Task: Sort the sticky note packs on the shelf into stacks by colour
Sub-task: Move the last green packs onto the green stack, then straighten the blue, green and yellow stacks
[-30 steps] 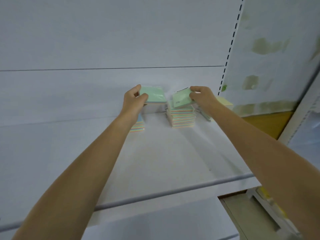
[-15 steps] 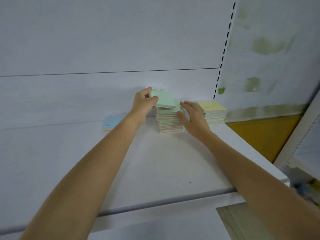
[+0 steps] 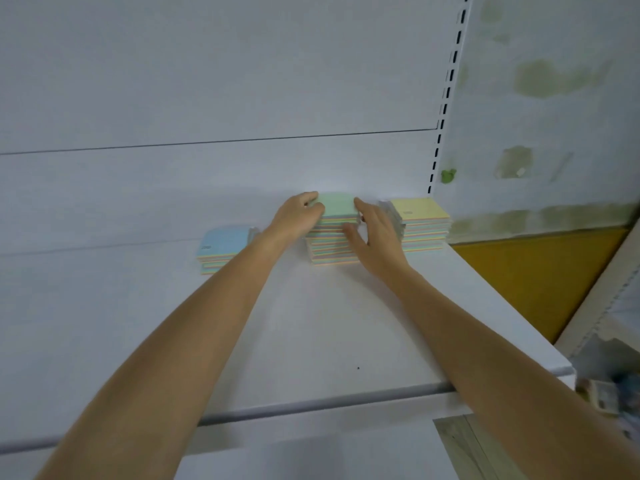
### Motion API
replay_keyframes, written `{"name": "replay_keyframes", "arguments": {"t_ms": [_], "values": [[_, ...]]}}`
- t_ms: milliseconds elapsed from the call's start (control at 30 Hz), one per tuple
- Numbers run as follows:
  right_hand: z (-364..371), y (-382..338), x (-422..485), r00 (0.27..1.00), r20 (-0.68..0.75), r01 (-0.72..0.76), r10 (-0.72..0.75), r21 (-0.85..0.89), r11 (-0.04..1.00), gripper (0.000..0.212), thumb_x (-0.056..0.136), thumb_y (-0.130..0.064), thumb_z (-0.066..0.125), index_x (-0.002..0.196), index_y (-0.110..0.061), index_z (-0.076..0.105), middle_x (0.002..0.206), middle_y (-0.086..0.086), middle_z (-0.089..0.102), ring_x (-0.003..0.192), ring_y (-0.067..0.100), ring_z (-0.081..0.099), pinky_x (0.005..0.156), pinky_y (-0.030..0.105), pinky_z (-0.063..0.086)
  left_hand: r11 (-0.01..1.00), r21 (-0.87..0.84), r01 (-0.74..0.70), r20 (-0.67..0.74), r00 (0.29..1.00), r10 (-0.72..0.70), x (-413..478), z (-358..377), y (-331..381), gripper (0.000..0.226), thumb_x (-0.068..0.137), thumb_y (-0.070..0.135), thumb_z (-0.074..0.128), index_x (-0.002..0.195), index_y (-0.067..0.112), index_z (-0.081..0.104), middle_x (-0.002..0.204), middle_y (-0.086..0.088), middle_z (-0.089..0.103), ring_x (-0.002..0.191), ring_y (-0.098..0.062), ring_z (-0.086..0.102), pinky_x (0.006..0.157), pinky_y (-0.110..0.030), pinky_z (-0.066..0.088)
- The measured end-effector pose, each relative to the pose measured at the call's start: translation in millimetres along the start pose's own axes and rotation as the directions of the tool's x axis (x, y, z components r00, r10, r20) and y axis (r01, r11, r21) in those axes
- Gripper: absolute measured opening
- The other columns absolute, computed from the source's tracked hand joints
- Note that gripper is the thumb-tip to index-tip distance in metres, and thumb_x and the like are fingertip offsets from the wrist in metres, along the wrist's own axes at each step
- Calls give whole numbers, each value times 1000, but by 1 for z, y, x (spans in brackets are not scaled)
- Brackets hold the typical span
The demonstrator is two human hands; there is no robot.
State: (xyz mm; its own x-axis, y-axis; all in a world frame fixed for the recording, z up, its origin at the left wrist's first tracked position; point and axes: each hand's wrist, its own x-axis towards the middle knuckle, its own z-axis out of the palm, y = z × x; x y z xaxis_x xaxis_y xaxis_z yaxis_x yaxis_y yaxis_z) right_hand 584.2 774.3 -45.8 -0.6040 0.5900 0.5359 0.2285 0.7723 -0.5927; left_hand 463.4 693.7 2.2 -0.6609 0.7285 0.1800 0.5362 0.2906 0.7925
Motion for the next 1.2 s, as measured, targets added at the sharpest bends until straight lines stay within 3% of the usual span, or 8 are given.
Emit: {"name": "replay_keyframes", "arguments": {"t_ms": [267, 433, 600, 667, 767, 867, 1067, 1200], "values": [[5, 0, 4, 1000, -14, -3, 4, 65, 998, 48, 93, -19, 48, 137, -6, 37, 141, 14, 43, 131, 28, 38, 109, 30, 23, 981, 160, -106, -165, 977, 133, -23, -27, -25, 41, 96, 23, 42, 135, 11, 45, 139, -13, 47, 123, -26, 50, 102, -27, 34], [-1, -20, -3, 950, -196, 225, -243, -110, 968, 52, 86, -28, 44, 132, -4, 46, 136, 20, 46, 127, 33, 41, 104, 27, 24, 914, 375, -157, -162, 959, 231, -34, -70, -61, 40, 95, 23, 44, 132, 10, 47, 135, -17, 49, 125, -33, 45, 110, -37, 32], [31, -70, -11, 856, -60, 502, -513, -137, 854, 42, 85, -26, 45, 119, -6, 59, 125, 20, 56, 114, 25, 47, 95, 31, 39, 900, 422, -111, -178, 963, 202, -48, -114, -101, 41, 93, 25, 47, 132, 11, 48, 134, -17, 48, 129, -30, 41, 111, -37, 30], [50, -92, -12, 884, 65, 468, -464, -98, 878, 41, 86, -25, 48, 123, -9, 57, 129, 17, 53, 117, 30, 50, 99, 34, 38, 907, 409, -105, -148, 973, 179, -54, -125, -113, 44, 92, 27, 50, 134, 12, 46, 135, -19, 46, 130, -29, 39, 112, -37, 30], [80, -114, -8, 937, 304, 199, -174, -53, 979, 55, 88, -22, 54, 139, -12, 36, 143, 15, 36, 135, 29, 33, 109, 31, 24, 944, 320, -74, -43, 995, 93, -61, -132, -124, 53, 91, 28, 53, 138, 9, 39, 142, -16, 41, 130, -31, 41, 109, -36, 33], [101, -121, -2, 880, 454, -91, 139, -125, 988, 67, 85, -20, 59, 141, -4, 25, 143, 20, 36, 135, 30, 32, 104, 31, 31, 985, 175, 2, 49, 999, -11, -64, -134, -135, 68, 85, 29, 62, 142, 13, 30, 145, -13, 37, 124, -28, 48, 93, -27, 39], [117, -125, -14, 943, 305, -132, 137, -35, 991, 53, 82, -4, 59, 132, -1, 42, 130, 20, 54, 116, 33, 53, 89, 25, 37, 988, 129, -88, 86, 993, 78, -57, -132, -152, 66, 80, 12, 66, 138, 12, 35, 131, -13, 56, 100, -20, 59, 81, -15, 39], [120, -120, -16, 943, 283, -179, 173, -5, 984, 56, 85, -7, 58, 137, -8, 37, 135, 13, 53, 119, 27, 54, 95, 25, 39, 979, 135, -151, 92, 986, 139, -56, -128, -156, 68, 85, 12, 60, 143, 10, 25, 134, -13, 54, 116, -26, 57, 87, -18, 36]]}}
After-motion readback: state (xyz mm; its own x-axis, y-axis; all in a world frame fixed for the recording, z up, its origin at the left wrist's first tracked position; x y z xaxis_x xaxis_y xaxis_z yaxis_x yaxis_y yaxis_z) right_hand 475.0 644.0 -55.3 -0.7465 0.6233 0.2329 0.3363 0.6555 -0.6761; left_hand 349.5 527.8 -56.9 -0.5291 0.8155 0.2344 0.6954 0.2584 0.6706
